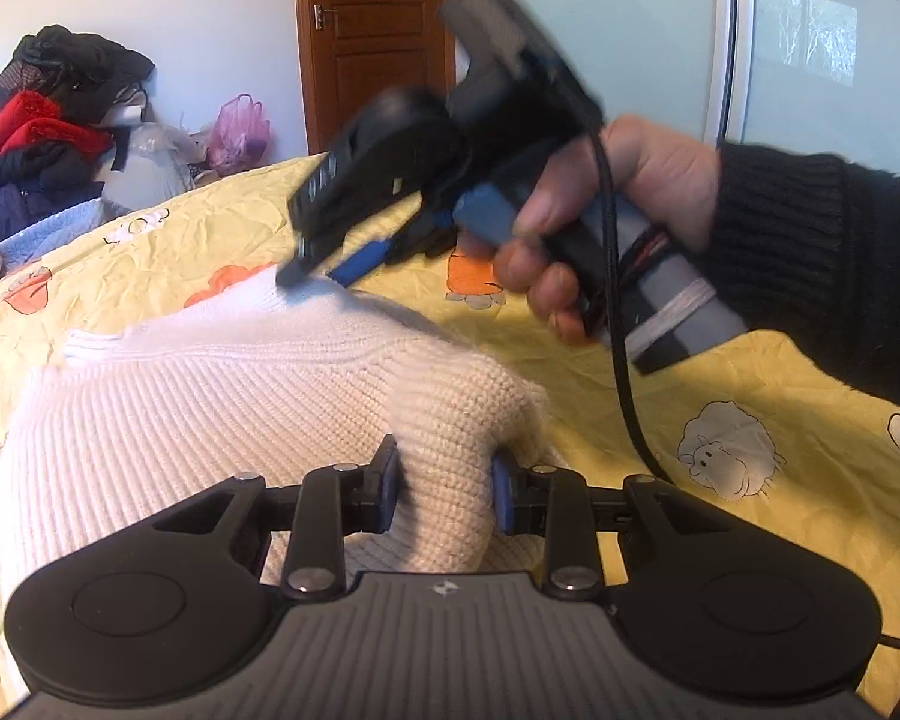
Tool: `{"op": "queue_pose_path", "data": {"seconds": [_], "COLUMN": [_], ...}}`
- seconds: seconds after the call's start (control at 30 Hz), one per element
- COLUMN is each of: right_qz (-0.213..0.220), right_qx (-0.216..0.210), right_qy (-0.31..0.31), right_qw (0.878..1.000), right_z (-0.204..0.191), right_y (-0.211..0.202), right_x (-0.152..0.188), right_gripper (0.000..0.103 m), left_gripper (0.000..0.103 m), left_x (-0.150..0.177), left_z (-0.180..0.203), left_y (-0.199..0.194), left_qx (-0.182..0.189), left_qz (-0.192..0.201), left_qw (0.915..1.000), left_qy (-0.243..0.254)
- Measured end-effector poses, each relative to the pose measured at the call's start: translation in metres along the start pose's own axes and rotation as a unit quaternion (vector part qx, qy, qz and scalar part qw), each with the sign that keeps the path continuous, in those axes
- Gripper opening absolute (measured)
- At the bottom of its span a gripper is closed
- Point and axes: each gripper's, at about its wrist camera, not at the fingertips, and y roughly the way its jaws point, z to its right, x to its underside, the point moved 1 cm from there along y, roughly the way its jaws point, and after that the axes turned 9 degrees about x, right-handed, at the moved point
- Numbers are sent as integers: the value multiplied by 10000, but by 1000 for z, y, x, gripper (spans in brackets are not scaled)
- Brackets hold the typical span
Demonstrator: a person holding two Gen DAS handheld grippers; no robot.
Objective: Fold small clothes
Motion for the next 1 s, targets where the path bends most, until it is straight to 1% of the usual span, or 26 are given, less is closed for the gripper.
{"op": "queue_pose_path", "data": {"seconds": [0.07,0.1,0.13,0.17,0.2,0.23,0.27,0.3,0.33,0.4,0.43,0.47,0.5,0.53,0.57,0.6,0.67,0.7,0.73,0.77,0.87,0.9,0.93,1.0], "right_qz": [402,597,708,719,662,561,462,330,127,-238,29,93,70,33,23,41,149,267,393,441,336,261,198,95], "right_qx": [133,141,90,-35,-132,-207,-225,-234,-182,221,166,89,24,15,51,79,129,123,48,-71,-455,-499,-511,-523], "right_qy": [-60,-81,-124,-231,-372,-617,-871,-1093,-1329,-1726,-2013,-1946,-1737,-1668,-1729,-1762,-1562,-1384,-1256,-1173,-920,-898,-910,-984], "right_qw": [9991,9981,9974,9971,9970,9963,9949,9932,9909,9845,9794,9808,9848,9860,9849,9843,9875,9899,9913,9921,9942,9944,9943,9937], "right_z": [-6,-10,-14,-21,-28,-38,-47,-54,-62,-65,-64,-61,-57,-56,-59,-61,-58,-51,-45,-39,-20,-17,-15,-18], "right_y": [-16,-24,-29,-32,-32,-29,-26,-19,-11,13,15,16,15,12,10,5,-13,-26,-42,-56,-91,-98,-103,-109], "right_x": [-6,-8,-10,-12,-11,-11,-8,-4,2,16,25,28,25,25,25,25,23,24,26,29,47,54,60,73], "right_gripper": [43,43,43,45,46,51,55,57,57,52,53,53,53,53,53,53,53,54,56,57,57,57,57,57], "left_gripper": [30,30,30,30,30,30,30,30,30,30,30,31,32,33,35,35,35,36,39,39,39,39,39,39], "left_x": [0,0,0,0,0,0,0,-1,-1,0,1,1,2,3,5,8,23,33,43,55,82,89,93,96], "left_z": [2,4,4,5,6,5,5,6,6,7,7,9,12,16,22,28,36,37,35,31,12,4,0,-3], "left_y": [1,0,1,1,1,1,1,0,0,1,2,2,0,-5,-12,-23,-54,-69,-81,-92,-109,-110,-111,-106], "left_qx": [-20,-33,-41,-46,-46,-44,-42,-42,-44,-99,-121,-150,-213,-277,-329,-357,-316,-376,-541,-785,-1355,-1462,-1481,-1577], "left_qz": [14,15,13,8,1,-3,-8,-11,-10,11,14,37,75,143,237,346,656,774,799,764,565,506,475,418], "left_qw": [10000,10000,10000,10000,10000,10000,10000,10000,10000,9999,9999,9999,9997,9993,9987,9977,9952,9941,9932,9922,9885,9876,9876,9860], "left_qy": [3,13,15,23,32,30,29,28,26,39,50,66,125,207,322,457,650,663,646,602,349,266,232,342]}}
